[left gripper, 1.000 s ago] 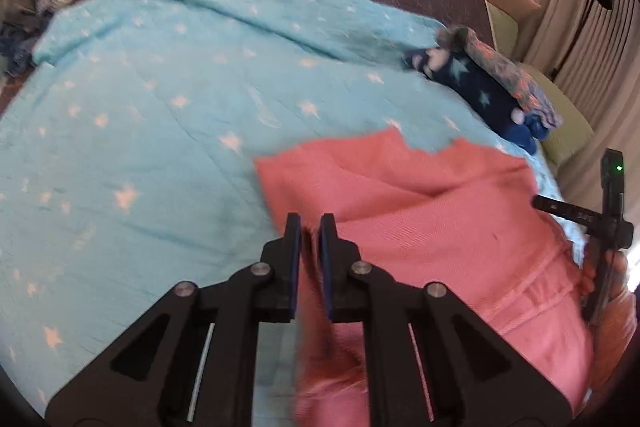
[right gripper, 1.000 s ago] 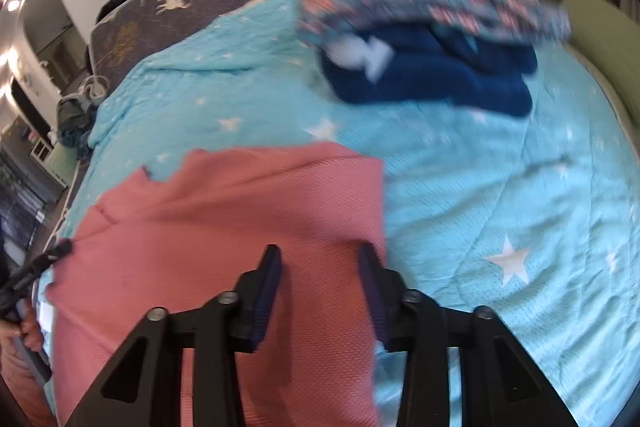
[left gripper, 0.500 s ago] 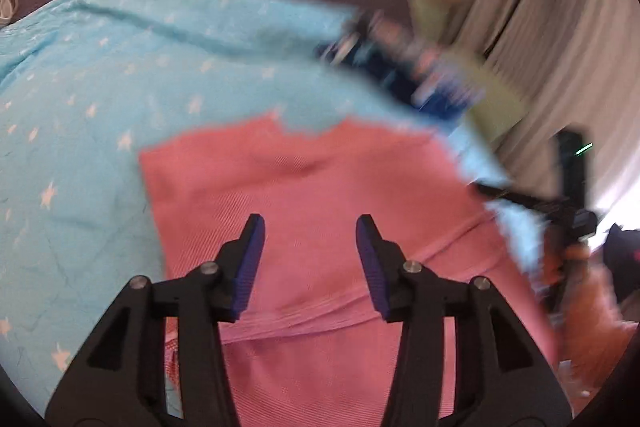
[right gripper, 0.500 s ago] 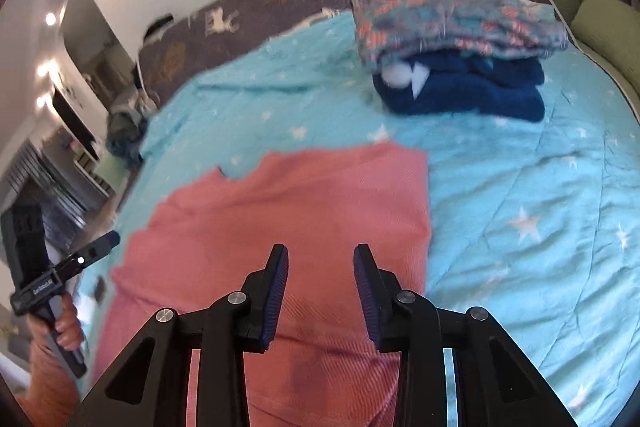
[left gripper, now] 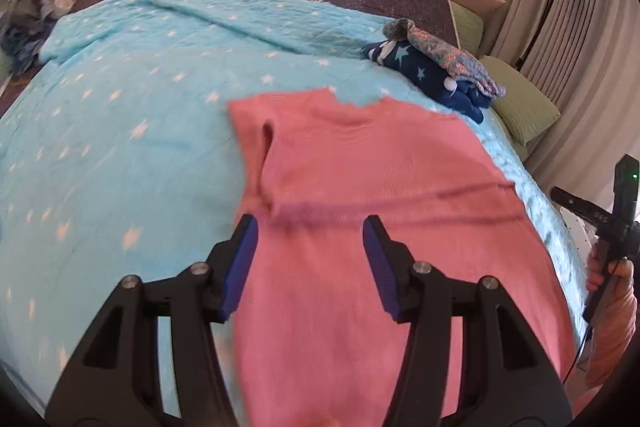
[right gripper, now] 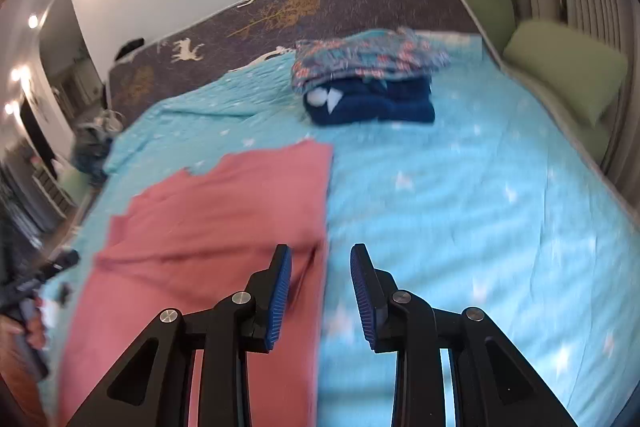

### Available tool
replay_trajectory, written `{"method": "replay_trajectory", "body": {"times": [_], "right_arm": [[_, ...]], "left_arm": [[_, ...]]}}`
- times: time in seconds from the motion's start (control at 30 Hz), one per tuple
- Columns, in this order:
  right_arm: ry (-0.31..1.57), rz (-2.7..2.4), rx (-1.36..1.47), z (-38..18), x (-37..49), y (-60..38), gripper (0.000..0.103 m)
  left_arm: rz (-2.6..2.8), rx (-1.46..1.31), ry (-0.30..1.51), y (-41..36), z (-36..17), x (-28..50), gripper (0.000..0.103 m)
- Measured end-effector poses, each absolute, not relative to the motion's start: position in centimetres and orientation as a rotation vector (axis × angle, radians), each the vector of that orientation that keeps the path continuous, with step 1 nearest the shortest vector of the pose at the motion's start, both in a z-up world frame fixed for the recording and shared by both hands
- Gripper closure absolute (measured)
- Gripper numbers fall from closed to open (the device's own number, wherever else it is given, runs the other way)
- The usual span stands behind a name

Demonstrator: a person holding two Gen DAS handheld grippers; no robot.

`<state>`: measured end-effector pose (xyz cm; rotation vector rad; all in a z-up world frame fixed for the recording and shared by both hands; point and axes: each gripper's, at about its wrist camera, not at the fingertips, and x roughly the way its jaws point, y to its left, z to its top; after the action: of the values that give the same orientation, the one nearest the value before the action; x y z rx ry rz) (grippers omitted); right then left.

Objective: Fold small clothes

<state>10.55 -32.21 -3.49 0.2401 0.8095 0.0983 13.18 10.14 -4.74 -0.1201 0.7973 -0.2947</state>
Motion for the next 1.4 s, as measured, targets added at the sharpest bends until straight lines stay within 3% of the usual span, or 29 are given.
{"method": "replay_trajectory", "body": {"times": [0.23,0.37,0.47,0.63,0.77,1.4], "right_arm": [[0.868,0.162,0.263,-3.1,3.8,-33.1,0.072],[0.916,0.206,0.266,-4.2,0.2,-32.4,0.061],[0.940,0.224,0.269,-5.1,-2.1,-32.3,0.059],[0.985,0.231,0.328,-6.5,-5.8,-33.2,0.053],[0.983,0.292,0.400,-6.7,-7.9,-33.9,0.053],[1.013,0.473,0.487,-8.9,-9.0,-33.3,0.053]], "left_arm": [[-0.274,-0.146,0.832,11.8,-6.5,6.9,0.047],[-0.242,-0.143,0.871,12.5,-8.2,3.7,0.046],[-0.221,-0.167,0.875,13.2,-8.9,1.5,0.039],[-0.207,-0.167,0.864,13.4,-9.8,-1.6,0.035],[-0.215,-0.187,0.861,13.3,-9.8,-3.2,0.028],[-0.334,-0.230,1.018,13.2,-10.5,-5.8,0.025]]}}
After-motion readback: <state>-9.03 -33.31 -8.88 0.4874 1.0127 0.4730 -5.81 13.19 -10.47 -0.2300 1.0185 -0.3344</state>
